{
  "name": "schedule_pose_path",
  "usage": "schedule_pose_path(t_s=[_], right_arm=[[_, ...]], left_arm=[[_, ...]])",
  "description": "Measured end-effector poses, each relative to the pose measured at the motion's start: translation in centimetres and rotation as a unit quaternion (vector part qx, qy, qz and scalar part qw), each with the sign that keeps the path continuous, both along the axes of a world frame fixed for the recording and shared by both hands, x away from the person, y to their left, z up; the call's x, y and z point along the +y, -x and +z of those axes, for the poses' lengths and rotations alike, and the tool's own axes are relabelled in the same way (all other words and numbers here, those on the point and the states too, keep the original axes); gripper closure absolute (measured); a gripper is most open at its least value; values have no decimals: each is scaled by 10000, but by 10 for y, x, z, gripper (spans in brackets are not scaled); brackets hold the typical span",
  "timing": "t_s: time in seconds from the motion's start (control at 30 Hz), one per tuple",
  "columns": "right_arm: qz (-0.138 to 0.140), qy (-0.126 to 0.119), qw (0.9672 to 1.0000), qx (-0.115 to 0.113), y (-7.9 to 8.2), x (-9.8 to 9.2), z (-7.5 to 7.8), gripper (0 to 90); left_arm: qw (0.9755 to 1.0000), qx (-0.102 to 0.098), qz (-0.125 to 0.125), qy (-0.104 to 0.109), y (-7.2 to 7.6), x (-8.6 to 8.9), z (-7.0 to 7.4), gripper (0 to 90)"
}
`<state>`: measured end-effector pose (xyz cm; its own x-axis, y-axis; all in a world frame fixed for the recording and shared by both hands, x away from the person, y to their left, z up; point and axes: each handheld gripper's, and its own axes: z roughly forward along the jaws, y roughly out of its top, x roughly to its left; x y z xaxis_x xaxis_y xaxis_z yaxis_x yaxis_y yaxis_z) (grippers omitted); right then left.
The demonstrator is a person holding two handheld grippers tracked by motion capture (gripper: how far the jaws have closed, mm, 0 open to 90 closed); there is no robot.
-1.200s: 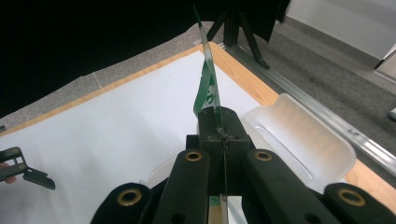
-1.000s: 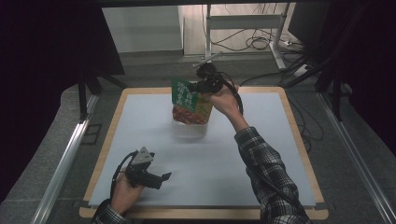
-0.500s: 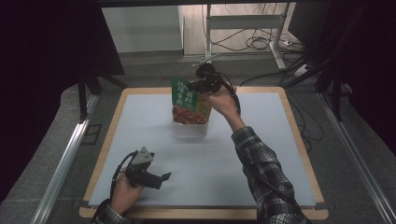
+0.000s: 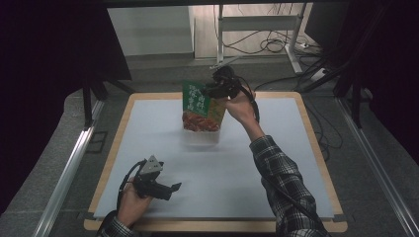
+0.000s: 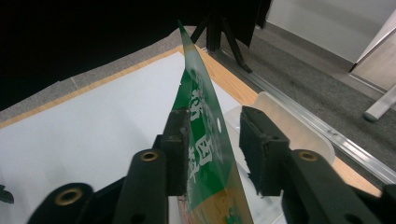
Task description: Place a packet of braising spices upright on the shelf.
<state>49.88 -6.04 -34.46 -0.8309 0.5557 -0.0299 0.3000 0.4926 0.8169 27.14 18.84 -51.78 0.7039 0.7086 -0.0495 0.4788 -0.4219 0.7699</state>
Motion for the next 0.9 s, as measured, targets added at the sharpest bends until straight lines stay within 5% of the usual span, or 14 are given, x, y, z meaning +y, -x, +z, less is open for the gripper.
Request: schedule_pose_path(t_s=[0.3,0.9], right_arm=[[-147,0,9996,-224,6,-8,4,410],[-200,8,9995,-231,15,-26,2,211]], left_arm=[[10000,9,-15,-24,0,0,0,0],[9999,24,-68,-88,0,-2,-1,0]])
